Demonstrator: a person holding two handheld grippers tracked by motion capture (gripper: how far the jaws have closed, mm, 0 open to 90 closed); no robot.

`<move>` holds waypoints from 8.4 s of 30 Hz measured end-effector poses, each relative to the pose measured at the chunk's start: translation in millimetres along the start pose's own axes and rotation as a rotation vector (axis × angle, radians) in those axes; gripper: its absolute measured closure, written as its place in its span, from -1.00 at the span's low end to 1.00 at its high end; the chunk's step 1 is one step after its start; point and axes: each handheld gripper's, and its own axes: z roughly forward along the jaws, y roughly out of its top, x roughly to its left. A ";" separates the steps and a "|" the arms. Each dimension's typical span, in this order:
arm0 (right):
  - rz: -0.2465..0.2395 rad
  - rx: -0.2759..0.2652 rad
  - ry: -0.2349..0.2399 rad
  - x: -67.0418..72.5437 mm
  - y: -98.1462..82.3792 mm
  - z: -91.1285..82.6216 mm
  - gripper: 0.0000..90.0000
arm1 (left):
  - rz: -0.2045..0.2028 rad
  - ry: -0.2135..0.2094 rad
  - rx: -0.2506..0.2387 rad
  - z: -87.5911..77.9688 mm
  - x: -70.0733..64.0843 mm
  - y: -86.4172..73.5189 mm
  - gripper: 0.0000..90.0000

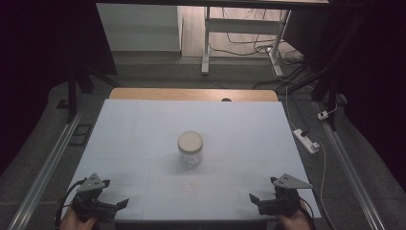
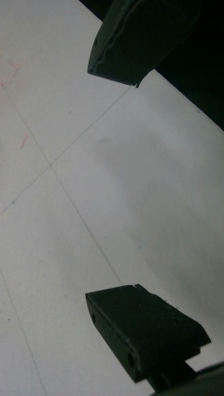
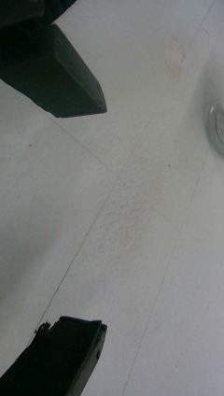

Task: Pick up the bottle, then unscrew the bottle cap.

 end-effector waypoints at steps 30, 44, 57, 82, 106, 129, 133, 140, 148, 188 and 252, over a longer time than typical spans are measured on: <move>-0.021 0.009 0.013 1.3 0.3 1.2 -1.00 | 0.124 -0.099 -0.091 24.0 -3.6 33.5 -1.00; -0.019 0.013 0.013 1.1 0.4 1.6 -1.00 | 0.153 -0.131 -0.077 50.5 -8.0 56.9 -1.00; -0.021 0.016 0.013 1.3 0.5 2.0 -1.00 | 0.203 -0.147 -0.049 80.5 -12.6 98.2 -1.00; -0.022 0.021 0.015 1.7 0.5 2.9 -1.00 | 0.288 -0.204 -0.087 145.9 -20.4 154.6 -1.00; -0.031 0.026 0.020 2.1 0.4 3.0 -1.00 | 0.345 -0.192 -0.101 171.6 -34.8 174.0 -0.85; -0.043 0.019 0.024 2.8 0.2 2.1 -1.00 | 0.371 -0.188 -0.101 151.9 -50.5 175.0 -0.84; -0.047 0.020 0.023 3.4 0.3 2.2 -1.00 | 0.372 -0.201 -0.099 143.7 -52.9 173.4 -0.84; -0.050 0.021 0.025 3.7 0.4 2.3 -1.00 | 0.375 -0.212 -0.091 133.2 -56.5 169.7 -0.84; -0.054 0.022 0.025 4.0 0.4 2.3 -1.00 | 0.380 -0.227 -0.084 128.8 -64.3 165.7 -0.84; -0.023 -0.044 0.063 9.6 8.9 -3.7 -1.00 | 0.392 -0.267 -0.080 105.0 -81.1 149.8 -0.84; -0.166 -0.100 0.295 102.1 128.5 62.6 -1.00 | 0.441 -0.295 -0.081 103.7 -92.0 151.0 -0.84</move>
